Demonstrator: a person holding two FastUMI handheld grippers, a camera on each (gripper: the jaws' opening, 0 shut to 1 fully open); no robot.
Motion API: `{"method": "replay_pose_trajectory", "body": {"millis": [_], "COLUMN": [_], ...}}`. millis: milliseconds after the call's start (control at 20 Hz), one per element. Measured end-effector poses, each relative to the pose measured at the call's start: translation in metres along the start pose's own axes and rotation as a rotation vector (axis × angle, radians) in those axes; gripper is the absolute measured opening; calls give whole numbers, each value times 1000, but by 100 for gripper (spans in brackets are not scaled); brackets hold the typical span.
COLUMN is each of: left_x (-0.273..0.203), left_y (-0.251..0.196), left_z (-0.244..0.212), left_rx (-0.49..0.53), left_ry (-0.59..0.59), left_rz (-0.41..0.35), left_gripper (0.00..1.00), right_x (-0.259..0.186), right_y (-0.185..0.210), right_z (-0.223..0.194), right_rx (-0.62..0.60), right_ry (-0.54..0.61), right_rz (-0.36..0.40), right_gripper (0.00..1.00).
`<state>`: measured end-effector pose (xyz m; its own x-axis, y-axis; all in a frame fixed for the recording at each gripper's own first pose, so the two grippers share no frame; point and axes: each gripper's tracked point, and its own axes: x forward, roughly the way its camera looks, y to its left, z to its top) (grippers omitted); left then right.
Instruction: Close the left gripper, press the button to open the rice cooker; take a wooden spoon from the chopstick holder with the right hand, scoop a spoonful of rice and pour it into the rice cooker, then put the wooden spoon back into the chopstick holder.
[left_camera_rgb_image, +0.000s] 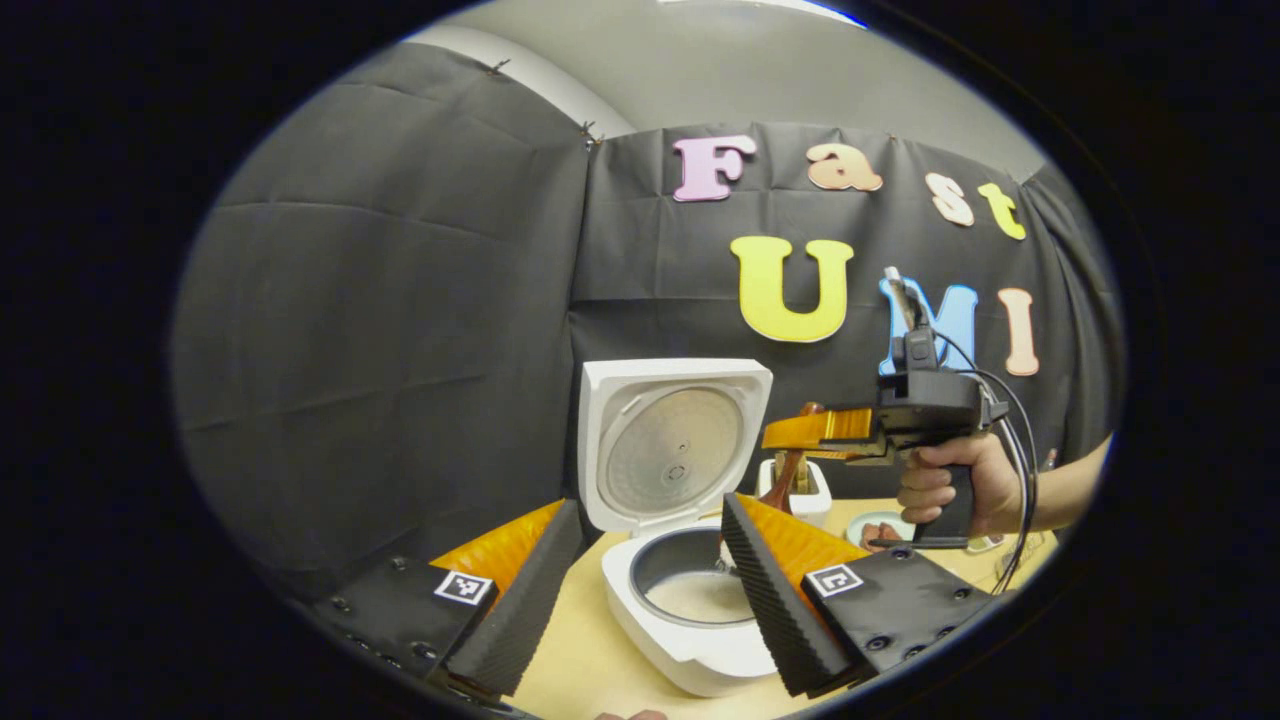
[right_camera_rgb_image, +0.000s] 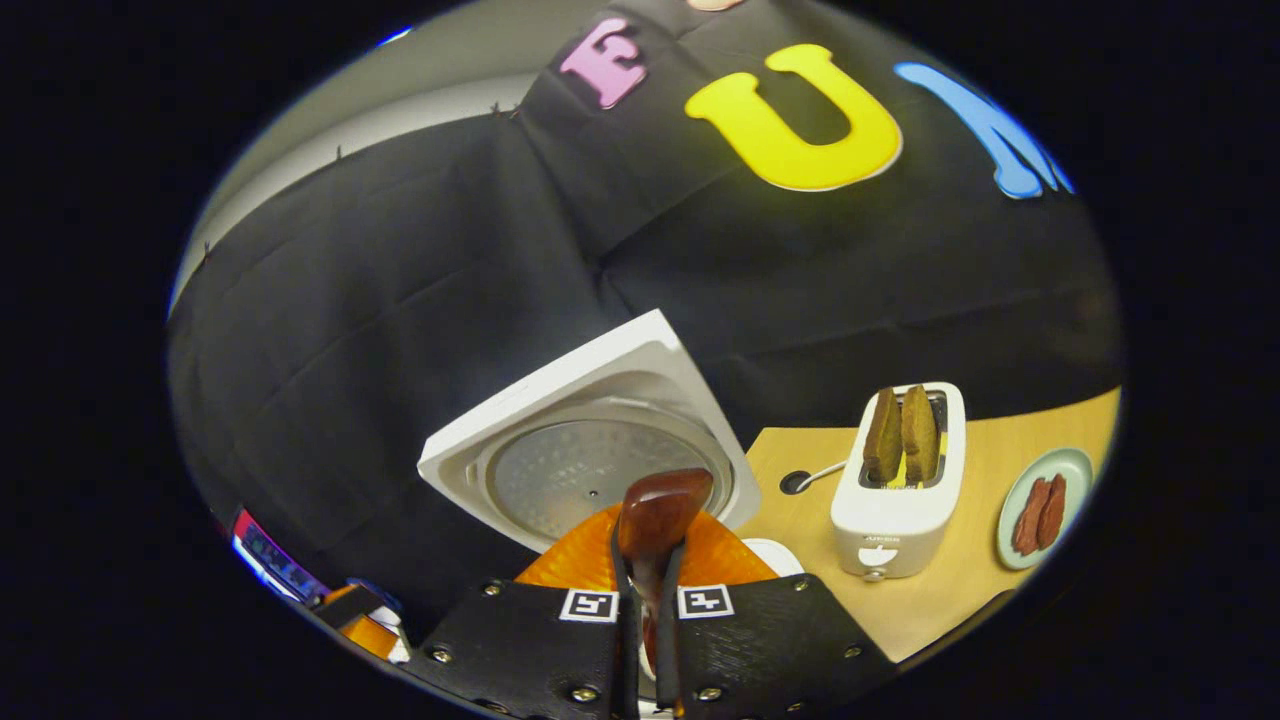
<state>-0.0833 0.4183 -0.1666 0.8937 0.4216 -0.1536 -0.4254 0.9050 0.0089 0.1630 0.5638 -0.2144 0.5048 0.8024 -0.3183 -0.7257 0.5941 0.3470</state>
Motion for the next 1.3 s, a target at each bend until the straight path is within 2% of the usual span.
{"method": "replay_pose_trajectory", "body": {"millis": [250,450,500,600,650,750,1000,1200,1250,1300], "left_x": [-3,-4,-5,-9,-9,-9,-16,-18,-15,-13], "left_y": [2,2,3,3,2,2,-4,-38,-50,-61], "left_z": [0,-2,-2,-2,-3,-3,0,5,8,12], "left_rx": [-4,-2,-2,0,-2,-4,-9,2,8,10], "left_ry": [2,4,2,0,1,-5,-17,-24,-29,-35], "left_rz": [12,22,25,32,34,34,17,-43,-62,-83], "left_gripper": [98,98,98,98,98,98,97,96,92,92], "right_x": [8,2,0,-1,-4,-6,-32,-59,-70,-81], "right_y": [30,52,56,59,62,60,30,-3,-10,-18], "right_z": [-15,-23,-25,-27,-21,-8,42,68,72,75], "right_rx": [-409,-773,-838,-885,-864,-743,-275,-23,29,88], "right_ry": [67,68,63,40,23,-7,-92,-133,-147,-156], "right_rz": [49,133,146,158,153,135,98,62,55,61], "right_gripper": [7,7,7,7,8,7,7,7,7,7]}}
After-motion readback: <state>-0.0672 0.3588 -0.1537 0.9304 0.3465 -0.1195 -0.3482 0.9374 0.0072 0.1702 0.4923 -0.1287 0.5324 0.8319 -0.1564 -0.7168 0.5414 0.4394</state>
